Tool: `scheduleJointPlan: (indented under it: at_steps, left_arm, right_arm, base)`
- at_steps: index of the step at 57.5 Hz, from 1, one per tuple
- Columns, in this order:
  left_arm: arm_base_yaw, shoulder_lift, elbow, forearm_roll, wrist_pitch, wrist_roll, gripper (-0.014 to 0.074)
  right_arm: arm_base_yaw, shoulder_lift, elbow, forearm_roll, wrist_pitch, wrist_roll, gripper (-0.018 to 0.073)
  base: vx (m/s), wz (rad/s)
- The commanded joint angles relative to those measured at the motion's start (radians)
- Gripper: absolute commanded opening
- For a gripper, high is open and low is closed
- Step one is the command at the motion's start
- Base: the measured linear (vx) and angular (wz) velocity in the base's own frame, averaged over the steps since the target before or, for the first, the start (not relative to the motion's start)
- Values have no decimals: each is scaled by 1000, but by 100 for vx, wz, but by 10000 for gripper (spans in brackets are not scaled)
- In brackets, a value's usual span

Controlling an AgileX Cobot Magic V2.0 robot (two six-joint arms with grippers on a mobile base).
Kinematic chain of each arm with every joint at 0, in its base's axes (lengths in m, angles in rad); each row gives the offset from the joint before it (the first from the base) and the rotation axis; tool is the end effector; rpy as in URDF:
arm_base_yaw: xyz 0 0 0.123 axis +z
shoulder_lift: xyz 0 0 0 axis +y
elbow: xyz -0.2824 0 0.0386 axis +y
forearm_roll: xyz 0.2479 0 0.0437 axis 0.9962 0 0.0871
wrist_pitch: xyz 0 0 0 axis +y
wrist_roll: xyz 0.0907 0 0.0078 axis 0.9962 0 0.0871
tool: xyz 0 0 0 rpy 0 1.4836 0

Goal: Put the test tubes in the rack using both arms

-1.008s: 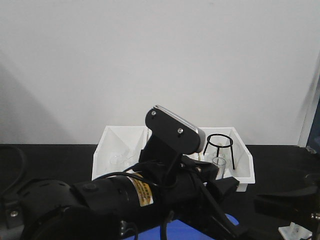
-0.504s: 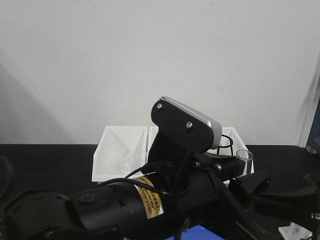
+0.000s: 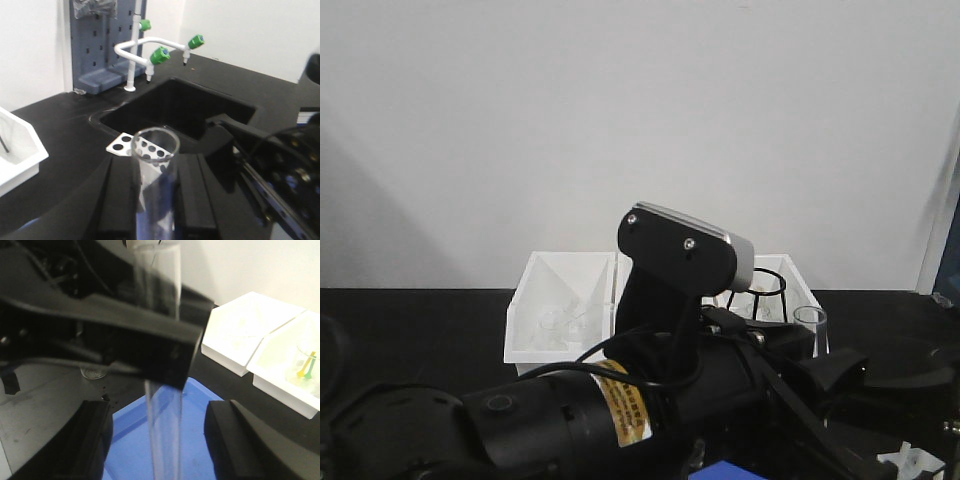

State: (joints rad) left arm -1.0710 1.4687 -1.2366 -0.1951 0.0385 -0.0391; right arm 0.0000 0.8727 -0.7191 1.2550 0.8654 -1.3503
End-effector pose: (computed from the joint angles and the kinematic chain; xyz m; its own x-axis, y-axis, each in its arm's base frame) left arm 0.1673 -0.3079 0.3767 -0.2891 0.0454 -0.9562 0.8370 0.4969 -0.2294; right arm 0.1571 0.0660 0.3440 -0.2306 -0.1683 -0.9584 -0.7405 0.6693 0.0607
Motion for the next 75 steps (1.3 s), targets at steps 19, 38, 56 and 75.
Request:
scheduleJointPlan:
  at_steps: [19,38,56,75]
  left_arm:
    - [-38,-41,-32,-6,-51,15,-20]
    - [-38,-41,-32,-6,-44,34,-20]
    - [-38,-41,-32,-7,-45,39,-20]
    - [-38,-41,-32,-6,-87,39,94]
  right_arm:
    - [-2,-3,-34,105,-19,-9,473]
    - [-2,-3,-34,105,-19,-8,143]
    - [-2,-3,-34,105,-19,-8,-11]
    - [-2,-3,-34,105,-18,-8,-11]
  base:
    - [0,0]
    - [0,0]
    - [0,0]
    - [0,0]
